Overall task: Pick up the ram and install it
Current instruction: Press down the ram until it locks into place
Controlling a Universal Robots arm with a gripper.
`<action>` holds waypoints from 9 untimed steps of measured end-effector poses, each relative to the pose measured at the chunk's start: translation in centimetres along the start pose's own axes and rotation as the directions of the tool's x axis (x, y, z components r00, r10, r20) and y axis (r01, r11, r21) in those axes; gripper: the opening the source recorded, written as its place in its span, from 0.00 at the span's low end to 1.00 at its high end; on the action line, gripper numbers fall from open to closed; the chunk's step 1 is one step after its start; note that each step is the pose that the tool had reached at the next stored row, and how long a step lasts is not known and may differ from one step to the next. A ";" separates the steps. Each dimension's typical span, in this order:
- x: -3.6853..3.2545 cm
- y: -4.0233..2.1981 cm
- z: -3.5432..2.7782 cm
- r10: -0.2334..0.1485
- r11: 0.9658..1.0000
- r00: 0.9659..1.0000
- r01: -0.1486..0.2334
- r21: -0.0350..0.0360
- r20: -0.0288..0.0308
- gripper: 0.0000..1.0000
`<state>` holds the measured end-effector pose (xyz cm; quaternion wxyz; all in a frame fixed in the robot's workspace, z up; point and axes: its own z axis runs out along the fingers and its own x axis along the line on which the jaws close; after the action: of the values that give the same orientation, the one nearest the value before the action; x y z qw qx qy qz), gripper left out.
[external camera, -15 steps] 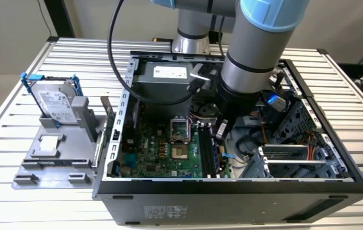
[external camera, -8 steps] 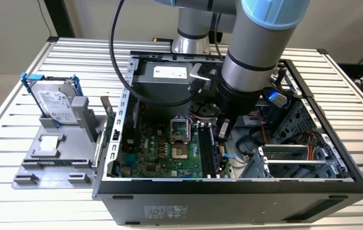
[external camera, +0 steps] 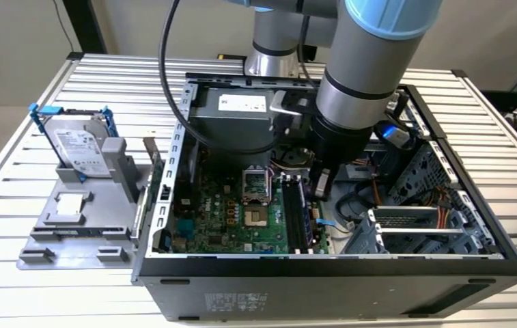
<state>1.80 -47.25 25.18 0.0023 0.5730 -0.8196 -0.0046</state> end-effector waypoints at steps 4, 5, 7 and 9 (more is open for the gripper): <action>0.00 0.00 -0.03 -0.030 1.000 1.000 0.030 0.000 0.000 0.00; 0.00 0.00 -0.03 -0.032 1.000 1.000 0.032 0.000 0.001 0.00; 0.00 0.00 -0.03 -0.032 0.999 0.999 0.032 0.000 0.001 0.00; 0.00 0.00 -0.03 -0.032 0.999 0.999 0.032 0.000 0.001 0.00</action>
<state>1.80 -47.25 25.21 0.0020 0.5859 -0.8103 -0.0049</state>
